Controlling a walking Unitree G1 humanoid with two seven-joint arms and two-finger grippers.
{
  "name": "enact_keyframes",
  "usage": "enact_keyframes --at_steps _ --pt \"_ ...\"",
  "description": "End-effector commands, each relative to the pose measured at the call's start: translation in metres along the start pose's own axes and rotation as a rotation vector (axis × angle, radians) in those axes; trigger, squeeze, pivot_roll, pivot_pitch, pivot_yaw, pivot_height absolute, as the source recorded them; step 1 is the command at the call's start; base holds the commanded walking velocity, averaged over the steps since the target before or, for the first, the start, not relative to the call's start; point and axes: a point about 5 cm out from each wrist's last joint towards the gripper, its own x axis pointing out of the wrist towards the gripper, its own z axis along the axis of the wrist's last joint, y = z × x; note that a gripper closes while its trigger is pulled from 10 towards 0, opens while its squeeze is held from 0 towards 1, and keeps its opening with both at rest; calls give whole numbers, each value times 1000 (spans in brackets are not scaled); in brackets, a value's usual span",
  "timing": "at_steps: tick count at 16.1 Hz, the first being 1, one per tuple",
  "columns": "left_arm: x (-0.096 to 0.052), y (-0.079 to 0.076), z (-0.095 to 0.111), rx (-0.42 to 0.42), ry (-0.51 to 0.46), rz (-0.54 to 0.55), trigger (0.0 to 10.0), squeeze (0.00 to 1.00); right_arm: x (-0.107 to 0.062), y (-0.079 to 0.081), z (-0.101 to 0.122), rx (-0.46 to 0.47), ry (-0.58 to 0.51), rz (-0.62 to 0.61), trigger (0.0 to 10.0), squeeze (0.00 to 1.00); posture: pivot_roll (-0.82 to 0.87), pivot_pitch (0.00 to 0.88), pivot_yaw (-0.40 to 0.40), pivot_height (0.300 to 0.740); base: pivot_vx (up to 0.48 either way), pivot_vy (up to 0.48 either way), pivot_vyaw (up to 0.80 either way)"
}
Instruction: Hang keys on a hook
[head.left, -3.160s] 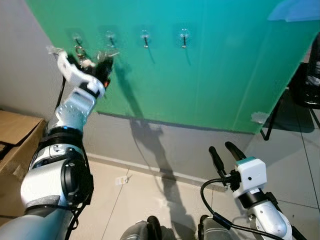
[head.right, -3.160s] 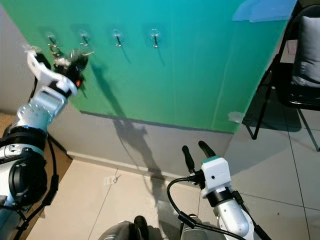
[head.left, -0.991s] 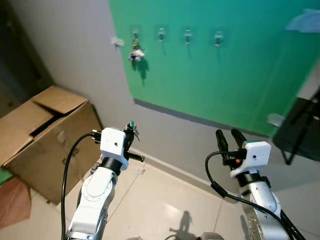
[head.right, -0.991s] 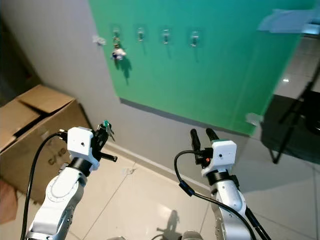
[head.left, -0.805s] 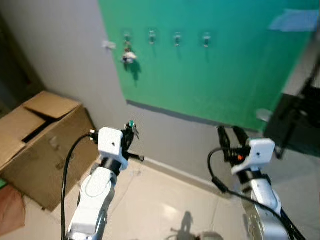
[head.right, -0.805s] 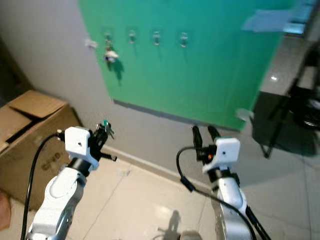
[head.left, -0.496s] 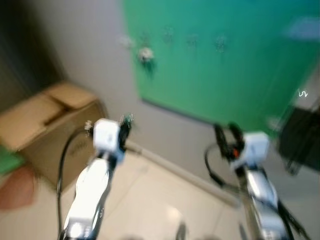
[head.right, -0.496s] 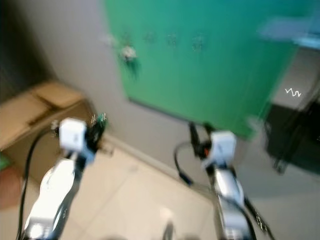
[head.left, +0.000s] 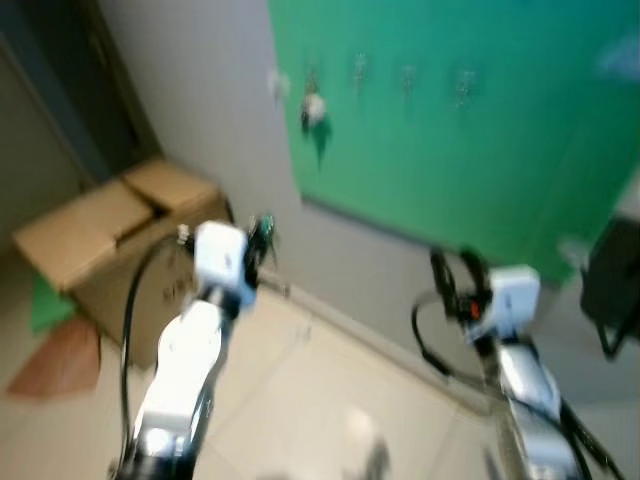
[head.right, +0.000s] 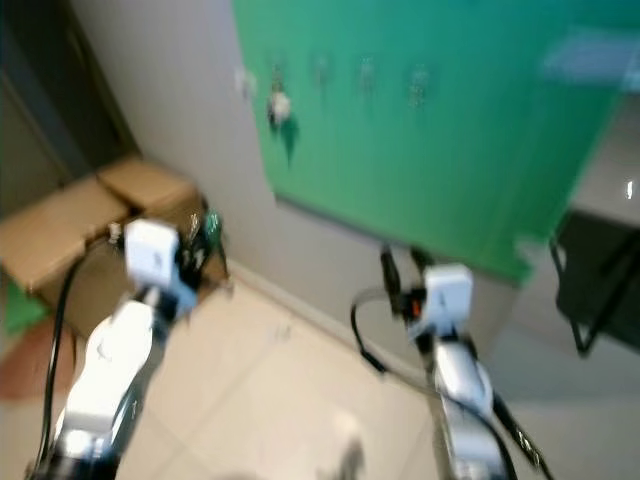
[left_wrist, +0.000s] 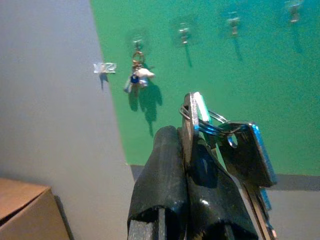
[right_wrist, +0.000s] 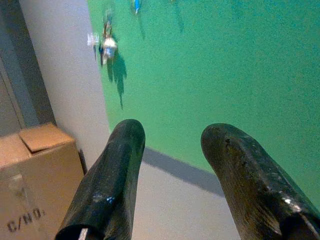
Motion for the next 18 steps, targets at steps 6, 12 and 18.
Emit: enact_keyframes --at_steps 6,12,18 --pt "2 12 -4 52 48 -12 10000 0 3 12 0 -41 6 53 10000 0 -130 0 105 736 456 0 -403" --pt "8 22 0 99 62 -9 10000 0 -2 12 -5 -46 30 52 10000 0 -142 0 110 732 236 0 -84" --pt "40 40 53 2 17 -123 10000 0 -9 12 -7 -53 45 52 10000 0 -160 0 111 732 0 0 0"
